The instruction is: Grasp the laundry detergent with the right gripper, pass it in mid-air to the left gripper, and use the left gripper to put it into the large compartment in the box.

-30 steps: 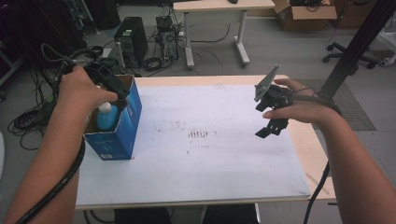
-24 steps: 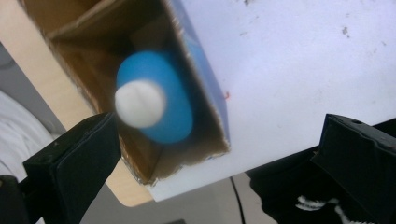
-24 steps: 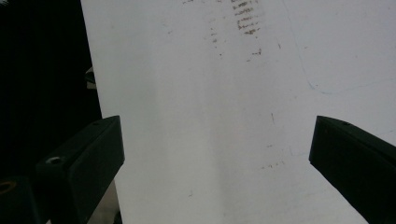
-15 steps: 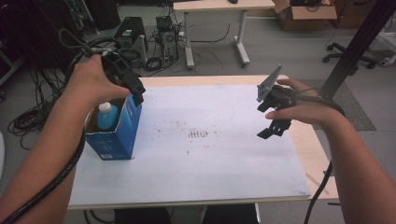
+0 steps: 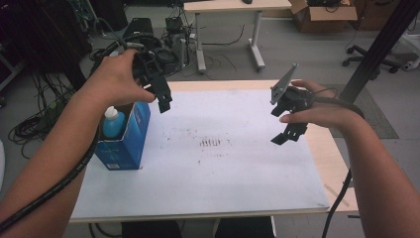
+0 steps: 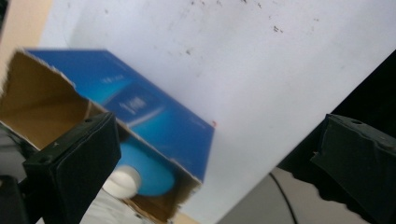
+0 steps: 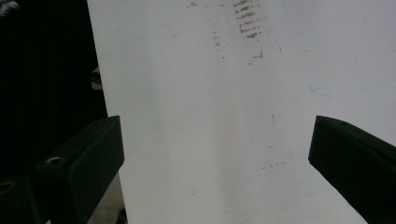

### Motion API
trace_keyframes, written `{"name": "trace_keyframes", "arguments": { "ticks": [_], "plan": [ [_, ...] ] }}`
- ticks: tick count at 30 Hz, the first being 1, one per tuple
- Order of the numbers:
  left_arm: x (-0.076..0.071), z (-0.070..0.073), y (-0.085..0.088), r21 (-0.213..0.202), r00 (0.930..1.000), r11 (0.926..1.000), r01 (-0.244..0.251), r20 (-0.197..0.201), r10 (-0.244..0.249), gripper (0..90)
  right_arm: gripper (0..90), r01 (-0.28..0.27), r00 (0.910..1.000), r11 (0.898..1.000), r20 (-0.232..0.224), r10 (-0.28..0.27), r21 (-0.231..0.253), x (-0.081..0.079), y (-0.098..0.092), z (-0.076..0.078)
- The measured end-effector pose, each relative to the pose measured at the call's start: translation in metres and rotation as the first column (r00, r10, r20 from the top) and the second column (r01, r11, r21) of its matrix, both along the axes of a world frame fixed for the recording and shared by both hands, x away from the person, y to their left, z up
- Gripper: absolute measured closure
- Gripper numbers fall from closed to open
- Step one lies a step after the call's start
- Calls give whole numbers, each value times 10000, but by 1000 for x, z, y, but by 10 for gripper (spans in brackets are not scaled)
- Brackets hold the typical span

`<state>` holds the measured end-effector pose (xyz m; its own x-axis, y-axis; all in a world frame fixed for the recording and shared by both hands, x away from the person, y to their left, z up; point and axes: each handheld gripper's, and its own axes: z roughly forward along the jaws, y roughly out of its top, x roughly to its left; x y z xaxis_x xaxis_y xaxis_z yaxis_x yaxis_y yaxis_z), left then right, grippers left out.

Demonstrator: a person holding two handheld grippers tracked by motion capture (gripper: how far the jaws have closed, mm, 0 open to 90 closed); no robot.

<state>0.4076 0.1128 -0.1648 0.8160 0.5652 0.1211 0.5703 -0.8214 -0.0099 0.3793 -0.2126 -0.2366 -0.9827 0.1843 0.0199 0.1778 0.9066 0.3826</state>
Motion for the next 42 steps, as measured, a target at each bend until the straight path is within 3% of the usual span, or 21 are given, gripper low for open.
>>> {"name": "trace_keyframes", "arguments": {
  "ticks": [1, 2, 3, 4, 5, 8, 9, 10, 11, 12, 14, 15, 16, 17, 18, 19, 21, 23, 25, 31, 42],
  "plan": [
    [1, -2, -2, -21, 9994, 9994, 340, -57, -341, 2, 32, -5, 10000, 10000, 27, 5, -35, 0, 1, 1],
    [1, -2, -2, -21, 9994, 9994, 340, -57, -341, 2, 32, -5, 10000, 10000, 27, 5, -35, 0, 1, 1],
    [1, -5, -5, -221, 9966, 9966, 792, -206, -797, 2, 34, -71, 10000, 10000, 9, 71, -24, 0, 4, 4],
    [1, -5, -5, -221, 9966, 9966, 792, -206, -797, 2, 34, -71, 10000, 10000, 9, 71, -24, 0, 4, 4],
    [1, -9, -7, -437, 9924, 9920, 1186, -270, -1199, 2, 30, -128, 9999, 9998, 17, 128, -172, 0, 7, 6],
    [0, -12, -9, -628, 9865, 9859, 1551, -440, -1580, 2, 33, -269, 9996, 9991, -31, 268, -322, 1, 13, 7],
    [-1, -15, -11, -773, 9775, 9772, 1977, -594, -2024, 2, 33, -292, 9996, 9990, -41, 291, -353, 1, 15, 7],
    [-1, -15, -11, -773, 9775, 9772, 1977, -594, -2024, 2, 33, -292, 9996, 9990, -41, 291, -353, 1, 15, 7],
    [-3, -19, -12, -971, 9652, 9654, 2421, -770, -2498, 2, 34, -388, 9992, 9983, -83, 385, -439, 2, 18, 8],
    [-3, -19, -12, -971, 9652, 9654, 2421, -770, -2498, 2, 34, -388, 9992, 9983, -83, 385, -439, 2, 18, 8],
    [-5, -21, -13, -1091, 9566, 9557, 2733, -740, -2819, 2, 33, -396, 9990, 9969, -211, 382, -682, 4, 23, 6],
    [-7, -22, -14, -1280, 9435, 9421, 3099, -811, -3214, 2, 33, -472, 9987, 9966, -200, 460, -675, 4, 24, 5],
    [-7, -22, -14, -1280, 9435, 9421, 3099, -811, -3214, 2, 33, -472, 9987, 9966, -200, 460, -675, 4, 24, 5],
    [-10, -24, -16, -1255, 9305, 9301, 3451, -842, -3566, 2, 34, -496, 9985, 9957, -280, 476, -780, 5, 26, 4],
    [-10, -24, -16, -1255, 9305, 9301, 3451, -842, -3566, 2, 34, -496, 9985, 9957, -280, 476, -780, 5, 26, 4],
    [-13, -27, -19, -1150, 9177, 9194, 3761, -905, -3868, 2, 34, -572, 9980, 9941, -324, 545, -918, 6, 29, 1],
    [-13, -29, -20, -1024, 9163, 9197, 3790, -979, -3884, 2, 34, -576, 9978, 9930, -373, 540, -1033, 6, 30, 0],
    [-15, -33, -22, -776, 9023, 9086, 4105, -1096, -4170, 2, 35, -680, 9971, 9917, -425, 637, -1091, 8, 32, -4],
    [-16, -38, -25, -604, 8996, 9081, 4144, -1236, -4188, 2, 36, -761, 9963, 9898, -498, 705, -1208, 9, 33, -6],
    [-14, -47, -28, -788, 8835, 8970, 4349, -1555, -4419, 2, 37, -789, 9955, 9860, -639, 701, -1467, 15, 32, -11],
    [-12, -42, -31, -974, 8808, 8911, 4432, -1377, -4531, 2, 37, -606, 9966, 9851, -644, 508, -1612, 15, 26, -11]
  ]
}}
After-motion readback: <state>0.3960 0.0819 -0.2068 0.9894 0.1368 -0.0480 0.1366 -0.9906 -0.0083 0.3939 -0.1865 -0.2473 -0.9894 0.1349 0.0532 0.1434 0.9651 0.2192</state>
